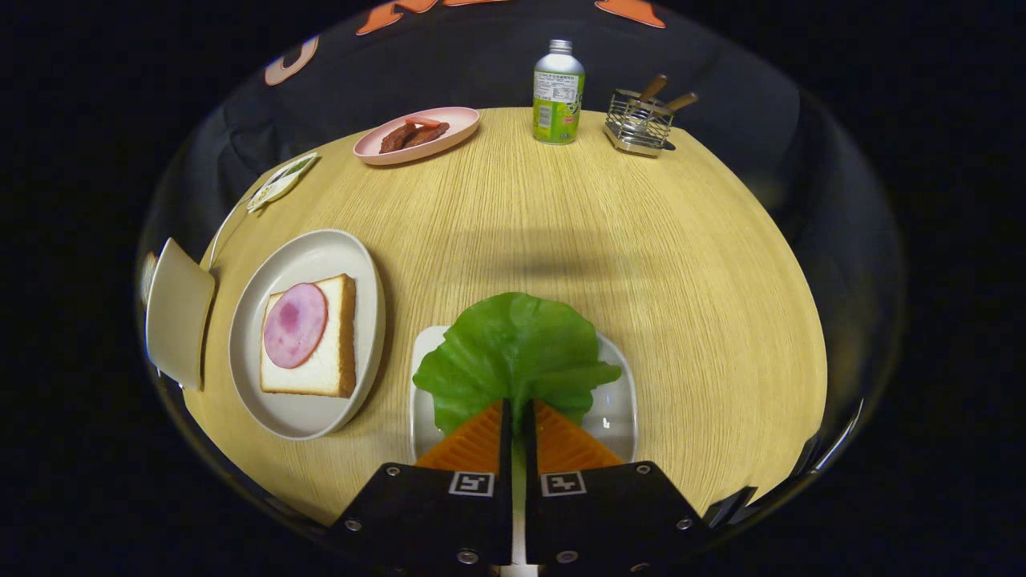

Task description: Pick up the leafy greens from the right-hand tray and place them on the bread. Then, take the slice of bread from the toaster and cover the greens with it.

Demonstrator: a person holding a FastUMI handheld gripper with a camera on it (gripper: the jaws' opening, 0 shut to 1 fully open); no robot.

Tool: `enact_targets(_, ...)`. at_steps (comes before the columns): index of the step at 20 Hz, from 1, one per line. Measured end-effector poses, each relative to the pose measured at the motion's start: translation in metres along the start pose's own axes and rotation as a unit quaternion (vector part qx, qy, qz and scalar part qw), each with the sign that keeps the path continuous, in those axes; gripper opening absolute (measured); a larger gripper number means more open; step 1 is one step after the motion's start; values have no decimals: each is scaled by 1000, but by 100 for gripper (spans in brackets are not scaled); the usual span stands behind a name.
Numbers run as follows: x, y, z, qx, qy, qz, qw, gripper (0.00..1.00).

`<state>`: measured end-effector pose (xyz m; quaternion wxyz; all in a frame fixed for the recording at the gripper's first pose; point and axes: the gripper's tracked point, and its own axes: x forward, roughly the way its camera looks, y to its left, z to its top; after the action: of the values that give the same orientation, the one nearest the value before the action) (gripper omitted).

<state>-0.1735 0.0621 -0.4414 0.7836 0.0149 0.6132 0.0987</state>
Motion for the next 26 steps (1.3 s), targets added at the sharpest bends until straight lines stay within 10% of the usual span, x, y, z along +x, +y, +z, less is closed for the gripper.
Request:
enact_targets(14, -62, 33, 52, 76, -81, 81, 990, 1)
enact_targets(26, -95, 126, 90, 16, -109, 156, 982, 1)
